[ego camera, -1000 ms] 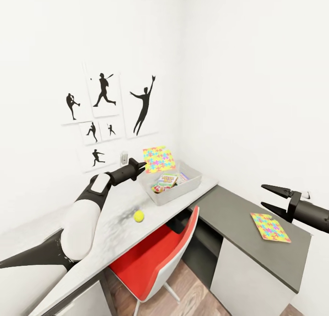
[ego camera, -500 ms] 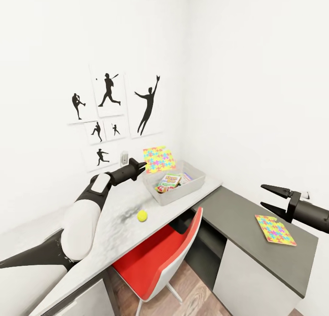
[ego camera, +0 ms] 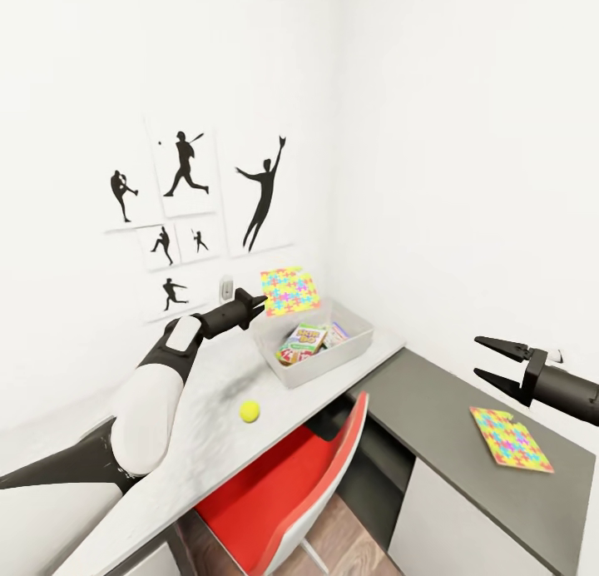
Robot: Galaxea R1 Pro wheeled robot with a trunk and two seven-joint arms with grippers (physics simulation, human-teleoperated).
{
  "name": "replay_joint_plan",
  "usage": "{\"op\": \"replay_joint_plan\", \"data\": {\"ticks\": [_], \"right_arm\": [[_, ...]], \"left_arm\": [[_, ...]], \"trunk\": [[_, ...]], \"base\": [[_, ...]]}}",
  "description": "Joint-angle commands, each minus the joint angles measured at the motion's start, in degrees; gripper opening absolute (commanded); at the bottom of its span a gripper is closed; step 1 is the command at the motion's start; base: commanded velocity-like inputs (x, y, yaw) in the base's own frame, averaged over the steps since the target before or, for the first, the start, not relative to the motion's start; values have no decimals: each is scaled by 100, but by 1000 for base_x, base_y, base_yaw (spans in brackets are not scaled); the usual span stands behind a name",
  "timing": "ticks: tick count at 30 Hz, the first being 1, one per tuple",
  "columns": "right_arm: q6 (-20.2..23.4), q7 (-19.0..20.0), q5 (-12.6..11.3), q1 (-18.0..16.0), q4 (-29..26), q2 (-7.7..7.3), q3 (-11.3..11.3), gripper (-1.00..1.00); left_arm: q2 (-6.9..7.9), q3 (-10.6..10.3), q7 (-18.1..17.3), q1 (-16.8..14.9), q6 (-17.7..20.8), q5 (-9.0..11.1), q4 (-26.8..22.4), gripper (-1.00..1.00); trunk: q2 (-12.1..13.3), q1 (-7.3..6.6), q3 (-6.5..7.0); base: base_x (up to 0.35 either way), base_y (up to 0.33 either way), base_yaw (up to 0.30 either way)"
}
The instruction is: Put all the toys in the child's room - the three board games (two on the bed and one on the table), the two jigsaw puzzles on the table, and the tennis ball on the table - inside the toy box on the table in the child's room.
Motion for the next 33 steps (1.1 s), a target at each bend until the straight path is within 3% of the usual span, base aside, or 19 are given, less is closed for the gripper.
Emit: {"op": "replay_joint_plan", "data": {"ticks": [1, 17, 33], "right_arm": [[17, -60, -60, -7, -2, -1, -5, 100], [17, -53, -60, -7, -2, -1, -4, 100], [17, -53, -60, -7, 3, -1, -4, 100]], "left_arm": [[-7, 45, -5, -8, 41, -7, -4, -100], [-13, 44, -6, -8, 37, -7, -4, -100], [-9, 36, -4, -8, 36, -7, -4, -100]], "trunk": [[-14, 6, -13], [-14, 6, -13], [-14, 6, -32]], "base": [[188, -77, 0], [186, -88, 61], [85, -4, 17]]}}
